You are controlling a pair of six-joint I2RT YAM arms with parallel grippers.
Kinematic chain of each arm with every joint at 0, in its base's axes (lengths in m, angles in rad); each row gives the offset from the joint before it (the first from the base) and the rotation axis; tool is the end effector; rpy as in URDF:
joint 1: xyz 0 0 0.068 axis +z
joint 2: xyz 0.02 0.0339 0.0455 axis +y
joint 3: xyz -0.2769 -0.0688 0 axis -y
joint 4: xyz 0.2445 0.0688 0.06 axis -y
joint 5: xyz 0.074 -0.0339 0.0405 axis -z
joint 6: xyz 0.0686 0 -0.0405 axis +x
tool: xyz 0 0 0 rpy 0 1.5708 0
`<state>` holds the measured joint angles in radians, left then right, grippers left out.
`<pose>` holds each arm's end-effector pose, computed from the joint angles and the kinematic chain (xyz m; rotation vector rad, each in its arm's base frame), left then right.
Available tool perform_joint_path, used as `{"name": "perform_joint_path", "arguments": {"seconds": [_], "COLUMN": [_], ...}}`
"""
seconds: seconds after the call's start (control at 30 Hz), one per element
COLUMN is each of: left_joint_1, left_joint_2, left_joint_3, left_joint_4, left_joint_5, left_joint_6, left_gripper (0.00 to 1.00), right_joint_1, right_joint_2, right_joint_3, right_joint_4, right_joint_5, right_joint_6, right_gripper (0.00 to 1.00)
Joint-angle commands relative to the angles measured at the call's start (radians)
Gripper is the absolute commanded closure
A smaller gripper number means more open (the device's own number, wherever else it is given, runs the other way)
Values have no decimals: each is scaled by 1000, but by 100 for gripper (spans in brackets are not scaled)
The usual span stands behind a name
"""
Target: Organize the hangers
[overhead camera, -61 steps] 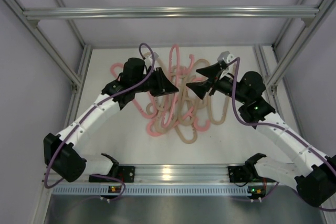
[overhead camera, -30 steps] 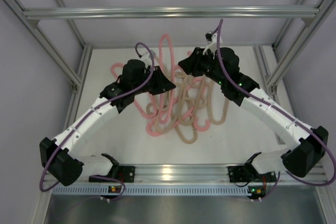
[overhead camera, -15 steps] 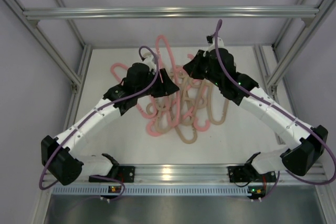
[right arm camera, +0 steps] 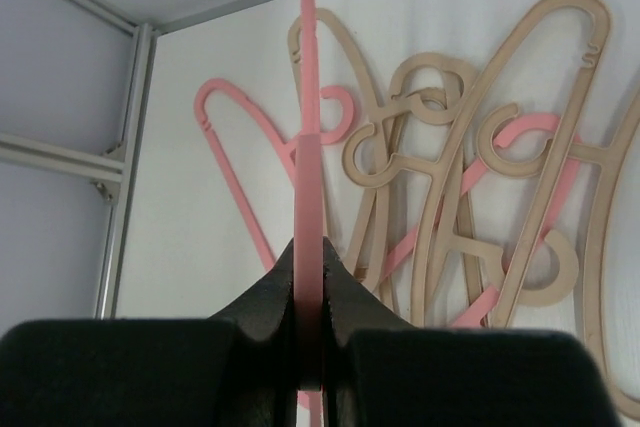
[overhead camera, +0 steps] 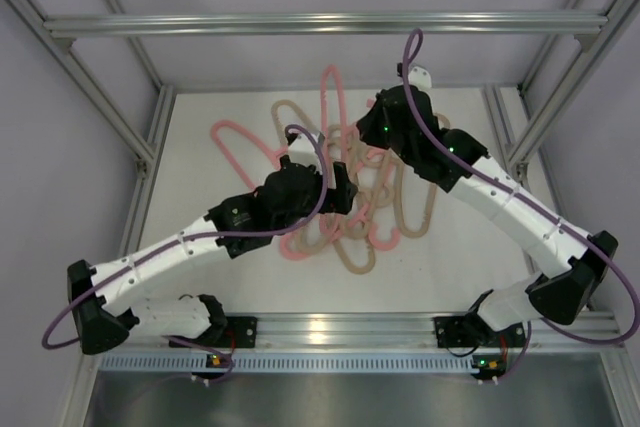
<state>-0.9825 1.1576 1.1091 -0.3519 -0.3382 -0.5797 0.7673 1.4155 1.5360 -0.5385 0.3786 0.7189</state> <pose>0.1764 -0.2234 0.3611 0.1784 2.0048 -0.6906 0.2613 0.2168 0.4201 0.1997 1.9961 0.5946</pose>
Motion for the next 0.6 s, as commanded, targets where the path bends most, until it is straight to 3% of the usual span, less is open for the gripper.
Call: {"name": "perform_joint_path", "arguments": {"seconds": [0.0,0.2,0.47,0.57], "left_joint_1": [-94,-280,-327,-332], "left_joint_2": [39,143,206,224], "left_joint_3": [1,32,17,8], "left_joint_4": [25,24,11,8], "left_joint_5": [-325,-651,-788,-792], "left_joint_6": [73,122,119,119], "left_gripper": [9,17,31,31], "right_joint_1": [33,38,38,38], "right_joint_2": [23,40,33,31], "right_joint_3": [84,110,107,107], "right_joint_4": [-84,-113,-121,-120], "right_joint_5": [86,102,108,109], "right_joint_6": [47,60,63,63], "right_gripper": [100,100,100,100]}}
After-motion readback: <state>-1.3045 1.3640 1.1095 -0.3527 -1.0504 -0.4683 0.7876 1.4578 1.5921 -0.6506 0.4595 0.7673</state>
